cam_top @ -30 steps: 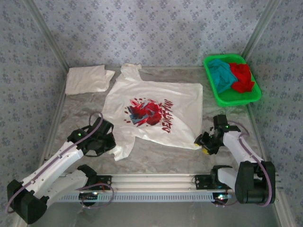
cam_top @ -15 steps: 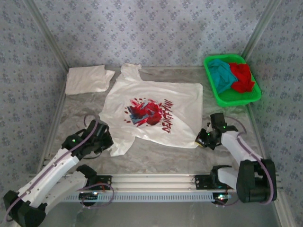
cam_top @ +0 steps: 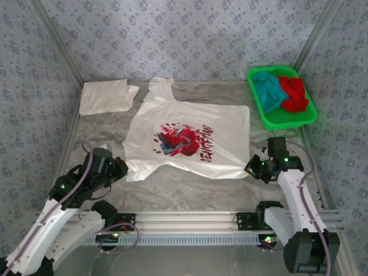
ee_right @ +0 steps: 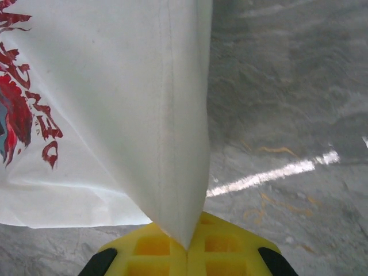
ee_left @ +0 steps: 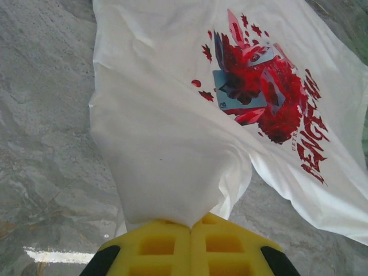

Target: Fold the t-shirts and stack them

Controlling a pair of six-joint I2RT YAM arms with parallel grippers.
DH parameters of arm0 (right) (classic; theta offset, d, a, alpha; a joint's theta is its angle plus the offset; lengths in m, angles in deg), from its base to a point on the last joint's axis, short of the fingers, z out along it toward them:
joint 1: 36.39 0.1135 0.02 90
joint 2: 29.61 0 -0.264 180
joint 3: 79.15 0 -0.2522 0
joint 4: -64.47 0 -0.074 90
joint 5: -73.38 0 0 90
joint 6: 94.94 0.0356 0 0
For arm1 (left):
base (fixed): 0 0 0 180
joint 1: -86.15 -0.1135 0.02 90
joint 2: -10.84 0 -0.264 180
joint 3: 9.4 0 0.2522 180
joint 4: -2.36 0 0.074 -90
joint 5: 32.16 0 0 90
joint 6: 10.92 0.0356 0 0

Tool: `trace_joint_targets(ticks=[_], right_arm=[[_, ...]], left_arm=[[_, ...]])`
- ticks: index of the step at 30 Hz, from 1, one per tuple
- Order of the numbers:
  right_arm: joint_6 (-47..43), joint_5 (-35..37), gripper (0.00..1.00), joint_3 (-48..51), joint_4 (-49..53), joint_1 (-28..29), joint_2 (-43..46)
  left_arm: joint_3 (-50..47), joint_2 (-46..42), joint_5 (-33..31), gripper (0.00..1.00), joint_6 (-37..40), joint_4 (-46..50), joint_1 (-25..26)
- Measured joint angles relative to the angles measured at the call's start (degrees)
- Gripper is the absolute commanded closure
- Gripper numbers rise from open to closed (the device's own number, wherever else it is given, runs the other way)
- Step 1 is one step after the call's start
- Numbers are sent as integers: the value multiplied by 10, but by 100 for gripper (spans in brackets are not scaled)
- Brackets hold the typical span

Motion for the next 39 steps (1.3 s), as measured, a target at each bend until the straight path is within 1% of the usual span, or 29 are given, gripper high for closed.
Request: trace_joint_targets(ticks=[2,5,6,9,12,16,18,21,26,31,36,39], right_arm=[[0,-1,100,0,14,0,0],[0,-2,100,-4,17,0,-10],[0,-2,100,-10,17,0,-20],[-8,-1,100,-37,9,0,-71],[-19,0,100,-55,-10,-2,-119],[-33,2,100,-75,-29,-12,-180],[-39,3,100,-86,-37,-17,-204],[-48,3,98,-99,-47,-28,-233],[-58,3,97,-113,-52,-43,-255],[-63,-2,97,-133,-54,-49,-273],[-63,-17,96,-136,-59,-73,-280],[-63,-19,93,-139,-65,-76,-294]], left_arm=[[16,0,-1,100,4,9,17],[27,17,0,100,23,6,28],[31,33,0,100,32,1,29],[56,118,-1,100,65,-17,25],[80,196,4,100,101,-52,-7],[100,252,28,100,155,-72,-86],[120,283,33,100,183,-80,-107],[147,329,48,100,218,-95,-121],[197,388,64,100,267,-103,-142],[253,431,71,100,304,-111,-151],[297,475,75,100,338,-113,-160],[310,504,75,100,355,-115,-163]])
